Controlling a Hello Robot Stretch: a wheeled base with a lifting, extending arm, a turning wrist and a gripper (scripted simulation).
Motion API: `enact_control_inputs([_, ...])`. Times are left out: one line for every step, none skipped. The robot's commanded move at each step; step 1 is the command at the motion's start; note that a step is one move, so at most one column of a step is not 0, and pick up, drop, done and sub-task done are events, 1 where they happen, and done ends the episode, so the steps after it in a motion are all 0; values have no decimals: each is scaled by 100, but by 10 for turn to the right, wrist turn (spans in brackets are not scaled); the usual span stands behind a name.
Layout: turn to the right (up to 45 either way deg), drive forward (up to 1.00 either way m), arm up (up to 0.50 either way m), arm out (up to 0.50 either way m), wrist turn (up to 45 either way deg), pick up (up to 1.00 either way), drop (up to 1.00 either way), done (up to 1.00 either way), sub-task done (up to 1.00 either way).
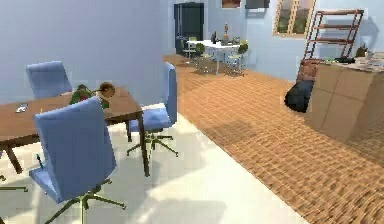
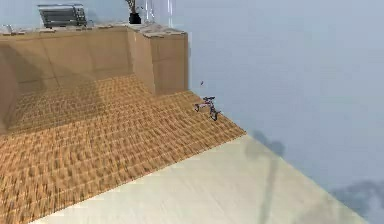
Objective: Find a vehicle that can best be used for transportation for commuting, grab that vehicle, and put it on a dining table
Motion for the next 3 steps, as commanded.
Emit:
enact_control_inputs([450, 0, 0, 0, 0, 0, 0, 0, 0])
enact_control_inputs([180, 0, 0, 0, 0, 0, 0, 0, 0])
enact_control_inputs([0, 55, 0, 0, 0, 0, 0, 0, 0])
